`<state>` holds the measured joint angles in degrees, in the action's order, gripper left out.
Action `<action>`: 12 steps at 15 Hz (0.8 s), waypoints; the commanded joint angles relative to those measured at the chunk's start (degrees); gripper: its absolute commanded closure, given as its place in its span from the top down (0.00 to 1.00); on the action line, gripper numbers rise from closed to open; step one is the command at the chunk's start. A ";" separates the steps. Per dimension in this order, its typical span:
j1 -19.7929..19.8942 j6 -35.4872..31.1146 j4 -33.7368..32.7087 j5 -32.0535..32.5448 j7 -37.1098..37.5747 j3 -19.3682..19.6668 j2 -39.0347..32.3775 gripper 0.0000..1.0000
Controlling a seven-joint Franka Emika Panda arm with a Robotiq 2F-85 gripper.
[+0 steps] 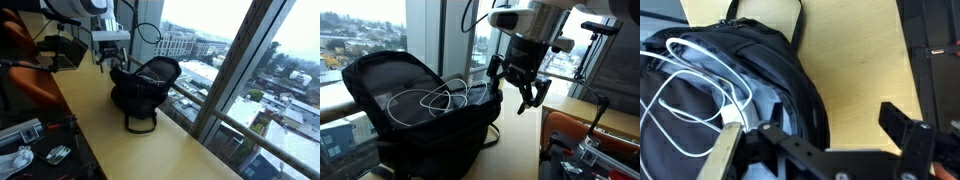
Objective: Put the white charger in the black bag and then lay the bag on the table
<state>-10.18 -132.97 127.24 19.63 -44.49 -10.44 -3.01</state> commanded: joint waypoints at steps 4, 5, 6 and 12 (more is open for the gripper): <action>0.69 -1.79 -0.91 -0.65 -1.86 0.14 -1.64 0.45; 0.70 -1.76 -0.96 -0.62 -1.83 0.10 -1.74 0.36; 0.70 -1.74 -1.00 -0.61 -1.83 0.07 -1.83 0.30; 0.59 -1.46 -1.26 -0.45 -1.64 -0.06 -1.88 0.00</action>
<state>-9.71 -134.24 126.99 19.63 -44.87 -10.41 -4.37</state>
